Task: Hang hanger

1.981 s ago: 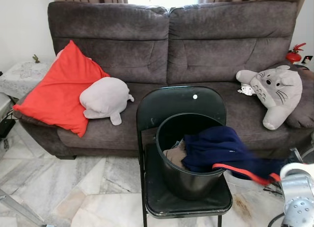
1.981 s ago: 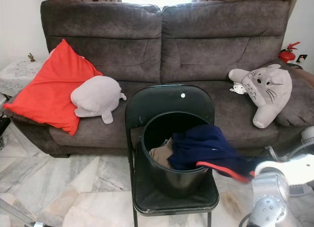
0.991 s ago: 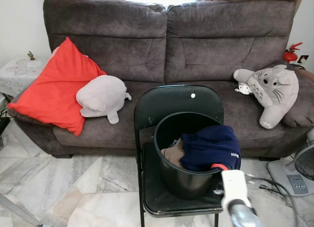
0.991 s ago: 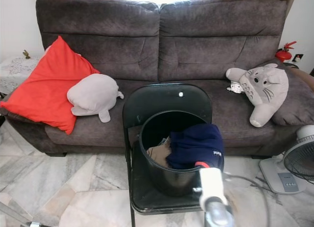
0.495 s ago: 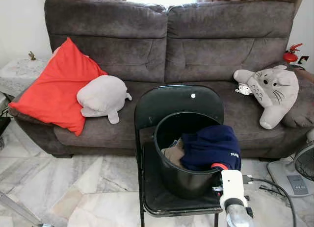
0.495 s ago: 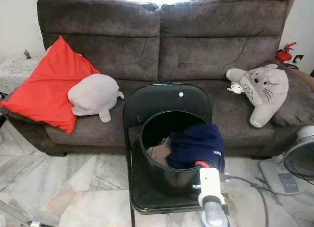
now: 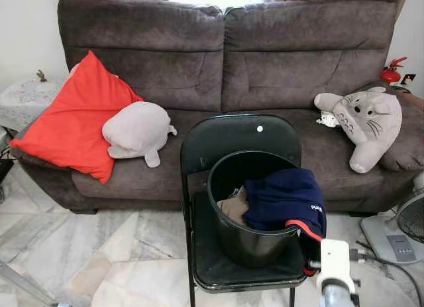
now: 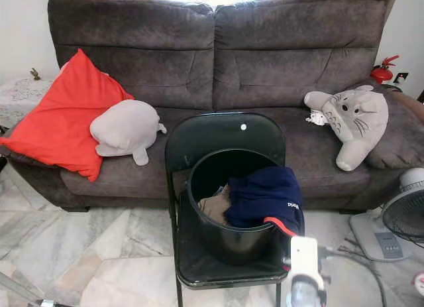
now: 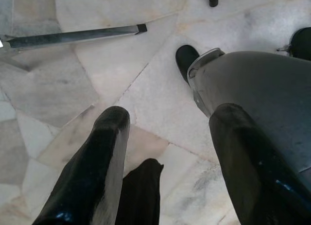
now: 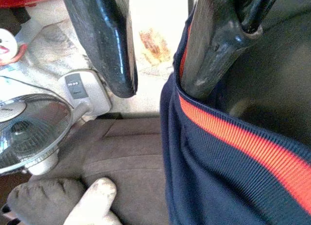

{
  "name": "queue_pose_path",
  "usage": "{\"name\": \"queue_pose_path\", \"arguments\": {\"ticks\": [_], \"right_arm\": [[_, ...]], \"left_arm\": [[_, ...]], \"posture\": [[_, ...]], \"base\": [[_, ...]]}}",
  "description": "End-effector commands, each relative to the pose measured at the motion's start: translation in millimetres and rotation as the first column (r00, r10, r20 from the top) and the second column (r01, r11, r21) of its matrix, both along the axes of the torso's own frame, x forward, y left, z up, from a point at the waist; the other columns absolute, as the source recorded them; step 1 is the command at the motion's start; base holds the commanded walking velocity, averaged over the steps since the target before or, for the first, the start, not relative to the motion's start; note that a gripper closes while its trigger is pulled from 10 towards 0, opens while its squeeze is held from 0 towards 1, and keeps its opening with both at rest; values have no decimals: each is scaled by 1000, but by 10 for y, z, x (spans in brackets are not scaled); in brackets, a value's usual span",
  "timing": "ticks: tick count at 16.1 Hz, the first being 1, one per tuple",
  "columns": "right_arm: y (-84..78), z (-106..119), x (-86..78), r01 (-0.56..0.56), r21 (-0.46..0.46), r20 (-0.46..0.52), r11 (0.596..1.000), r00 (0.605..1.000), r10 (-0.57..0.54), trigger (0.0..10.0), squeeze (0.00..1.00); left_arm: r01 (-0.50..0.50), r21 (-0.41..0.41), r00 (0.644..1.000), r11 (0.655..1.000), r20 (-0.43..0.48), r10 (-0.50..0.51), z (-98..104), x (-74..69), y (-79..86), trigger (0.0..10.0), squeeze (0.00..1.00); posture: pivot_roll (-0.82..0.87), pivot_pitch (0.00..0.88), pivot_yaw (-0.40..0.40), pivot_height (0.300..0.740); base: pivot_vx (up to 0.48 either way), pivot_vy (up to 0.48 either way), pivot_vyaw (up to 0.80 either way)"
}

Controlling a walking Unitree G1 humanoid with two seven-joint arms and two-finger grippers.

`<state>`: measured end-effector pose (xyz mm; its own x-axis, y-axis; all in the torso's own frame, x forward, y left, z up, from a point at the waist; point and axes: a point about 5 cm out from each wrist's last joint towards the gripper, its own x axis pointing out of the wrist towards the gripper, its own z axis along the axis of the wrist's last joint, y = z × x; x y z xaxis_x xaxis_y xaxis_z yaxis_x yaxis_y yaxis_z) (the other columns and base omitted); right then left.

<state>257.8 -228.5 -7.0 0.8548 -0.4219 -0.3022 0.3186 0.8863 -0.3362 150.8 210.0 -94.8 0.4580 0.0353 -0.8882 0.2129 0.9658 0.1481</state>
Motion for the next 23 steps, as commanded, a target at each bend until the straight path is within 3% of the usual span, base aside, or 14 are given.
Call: {"name": "queue_pose_path", "arguments": {"ticks": [1, 7, 15, 18, 23], "right_arm": [[-64, 9, 8, 35, -10, 3, 999, 999, -35, 10000, 0], [-153, 87, 139, 50, 6, -12, 999, 999, -50, 10000, 0], [-68, 22, 158, -28, 76, -72, 997, 997, 34, 10000, 0], [-221, 133, 210, 20, 39, -27, 999, 999, -19, 10000, 0], [-338, 257, 259, 72, -7, 36, 997, 997, -71, 10000, 0]], "left_arm": [[15, 9, 1000, 1000, -19, -15, -15, -63, 42, 10000, 0], [19, 15, 1000, 1000, -20, -18, -12, -63, 57, 10000, 0], [29, 20, 999, 999, -23, -28, -10, -63, 67, 10000, 0], [32, 22, 999, 999, -22, -31, -8, -60, 71, 10000, 0], [31, 26, 999, 999, -23, -31, -7, -65, 85, 10000, 0]], "posture": [[-102, 79, 44, 740], [-85, 85, 52, 740], [-66, 87, 61, 740], [-53, 88, 63, 740], [-58, 92, 65, 740]], "base": [[0, 0, 0], [0, 0, 0], [0, 0, 0], [0, 0, 0], [0, 0, 0]]}}
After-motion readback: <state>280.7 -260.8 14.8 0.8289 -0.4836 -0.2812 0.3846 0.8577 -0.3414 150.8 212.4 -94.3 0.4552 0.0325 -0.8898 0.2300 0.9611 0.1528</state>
